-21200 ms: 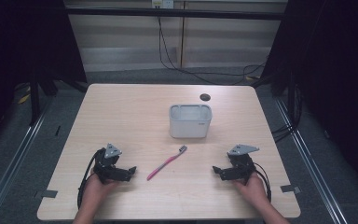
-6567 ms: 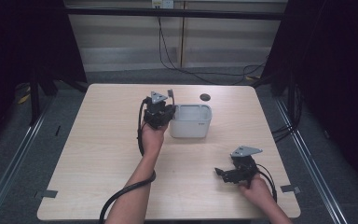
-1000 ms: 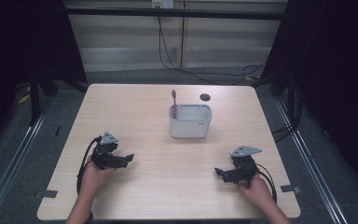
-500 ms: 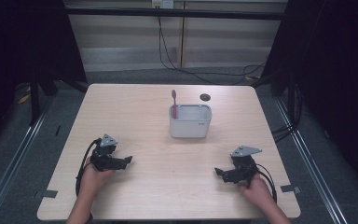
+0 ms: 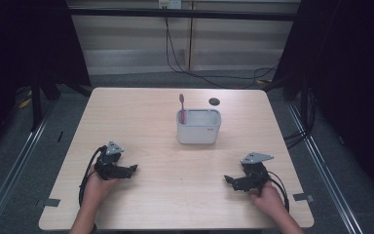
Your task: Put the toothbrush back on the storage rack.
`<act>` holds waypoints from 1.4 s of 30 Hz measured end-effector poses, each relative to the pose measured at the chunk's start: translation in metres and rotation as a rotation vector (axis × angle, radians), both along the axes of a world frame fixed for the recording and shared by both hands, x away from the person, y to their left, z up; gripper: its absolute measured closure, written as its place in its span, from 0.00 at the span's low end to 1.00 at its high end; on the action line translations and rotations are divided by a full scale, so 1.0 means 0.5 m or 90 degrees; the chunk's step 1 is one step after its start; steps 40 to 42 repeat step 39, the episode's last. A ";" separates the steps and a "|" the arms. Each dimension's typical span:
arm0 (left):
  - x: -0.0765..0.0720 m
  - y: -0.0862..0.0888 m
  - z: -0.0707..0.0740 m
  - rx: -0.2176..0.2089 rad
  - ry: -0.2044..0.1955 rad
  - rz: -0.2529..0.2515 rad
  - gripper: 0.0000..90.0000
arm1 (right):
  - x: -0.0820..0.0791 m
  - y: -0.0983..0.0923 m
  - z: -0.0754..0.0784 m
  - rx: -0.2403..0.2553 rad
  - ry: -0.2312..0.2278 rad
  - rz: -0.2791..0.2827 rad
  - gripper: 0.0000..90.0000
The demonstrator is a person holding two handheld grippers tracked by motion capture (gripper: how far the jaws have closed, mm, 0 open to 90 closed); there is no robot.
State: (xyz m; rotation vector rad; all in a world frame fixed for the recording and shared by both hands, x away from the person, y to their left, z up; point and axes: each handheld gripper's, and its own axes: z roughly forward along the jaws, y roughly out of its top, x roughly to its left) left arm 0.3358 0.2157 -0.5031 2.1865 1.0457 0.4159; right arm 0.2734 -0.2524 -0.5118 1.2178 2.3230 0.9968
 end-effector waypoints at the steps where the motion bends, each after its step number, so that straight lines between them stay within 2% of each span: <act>1: 0.000 0.000 0.000 0.003 0.002 -0.001 0.18 | 0.000 0.000 0.000 -0.001 -0.001 0.001 0.11; 2: 0.000 0.002 0.000 0.011 0.005 -0.003 0.18 | 0.000 0.000 0.000 0.000 -0.001 0.001 0.11; 16: -0.002 0.011 -0.008 -0.013 -0.010 0.002 0.17 | 0.000 0.000 0.000 0.000 0.000 0.000 0.11; 21: -0.003 0.017 -0.013 -0.022 -0.019 -0.009 0.15 | 0.000 0.000 0.000 0.000 0.000 0.000 0.11; 26: -0.003 0.015 -0.014 -0.029 -0.018 -0.005 0.14 | 0.000 0.000 0.000 -0.001 -0.001 0.001 0.11; 42: -0.002 0.015 -0.014 -0.029 -0.016 -0.005 0.14 | 0.000 0.000 0.000 -0.001 0.000 0.001 0.11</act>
